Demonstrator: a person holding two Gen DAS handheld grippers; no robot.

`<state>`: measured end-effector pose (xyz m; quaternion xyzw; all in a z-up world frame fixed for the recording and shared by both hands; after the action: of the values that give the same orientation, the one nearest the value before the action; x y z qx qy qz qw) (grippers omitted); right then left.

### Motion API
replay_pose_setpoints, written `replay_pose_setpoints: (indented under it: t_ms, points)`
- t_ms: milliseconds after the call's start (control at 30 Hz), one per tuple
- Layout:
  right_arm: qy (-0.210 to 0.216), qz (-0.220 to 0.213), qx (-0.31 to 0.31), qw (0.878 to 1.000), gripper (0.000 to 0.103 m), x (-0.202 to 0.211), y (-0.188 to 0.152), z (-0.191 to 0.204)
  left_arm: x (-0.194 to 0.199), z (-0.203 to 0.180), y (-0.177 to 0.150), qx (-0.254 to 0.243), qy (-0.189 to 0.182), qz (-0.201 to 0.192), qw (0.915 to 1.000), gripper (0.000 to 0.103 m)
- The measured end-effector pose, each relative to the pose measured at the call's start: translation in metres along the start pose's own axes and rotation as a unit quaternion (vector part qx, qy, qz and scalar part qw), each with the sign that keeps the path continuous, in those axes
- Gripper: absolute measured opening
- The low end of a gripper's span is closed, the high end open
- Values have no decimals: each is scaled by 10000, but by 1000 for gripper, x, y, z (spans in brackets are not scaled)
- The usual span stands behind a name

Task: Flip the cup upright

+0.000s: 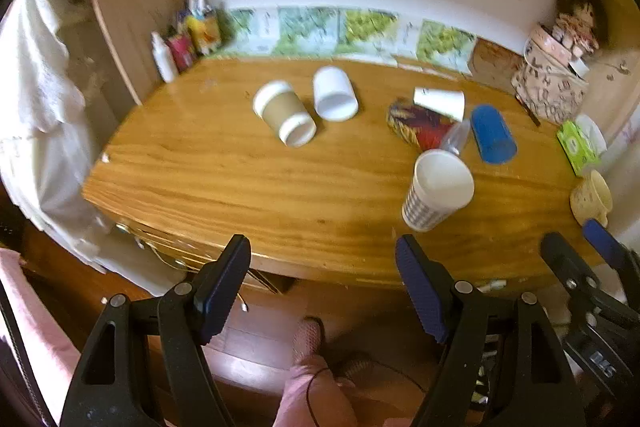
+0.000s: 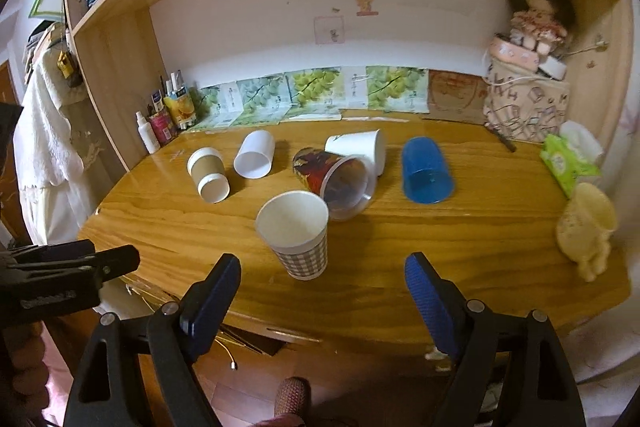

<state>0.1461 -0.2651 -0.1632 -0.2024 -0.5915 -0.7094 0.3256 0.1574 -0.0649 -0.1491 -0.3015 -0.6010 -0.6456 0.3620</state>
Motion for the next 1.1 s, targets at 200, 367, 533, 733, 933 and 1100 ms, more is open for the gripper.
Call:
replay_pose_setpoints:
  t_ms: [200, 367, 533, 733, 933, 1100]
  points:
    - [-26, 44, -175, 9998, 85, 42, 22, 1, 40, -7, 21, 275, -271, -452, 9982, 87]
    - [-243, -290, -133, 9992, 85, 75, 39, 3, 66, -13, 37, 208, -249, -989, 9946, 90]
    - [-302, -566, -175, 9978, 88, 97, 47, 3, 83, -12, 45, 439, -209, -1302, 9903, 96]
    - [-550, -982, -105, 9936, 103, 114, 52, 1, 108, -12, 49, 371, 78, -2006, 9789, 103]
    - [-733, -1520, -99, 9856, 103, 131, 56, -1, 126, -12, 51, 402, 243, -2524, 9665, 103]
    - [-634, -1658, -5, 9841, 103, 134, 56, 1, 135, -17, 49, 295, 412, -2788, 9590, 103]
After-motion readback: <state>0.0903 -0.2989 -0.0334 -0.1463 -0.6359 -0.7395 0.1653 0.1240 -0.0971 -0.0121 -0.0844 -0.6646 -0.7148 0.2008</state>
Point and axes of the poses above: each gripper's, at about its wrist camera, not at the fingertips, and x roughly against the way its jaws point, z to its left, y to its top, the point moved 7 cm from there along -x, roughly the way its jaws point, and after that the axes turned 5 degrees about y, right-handed, at the moved point
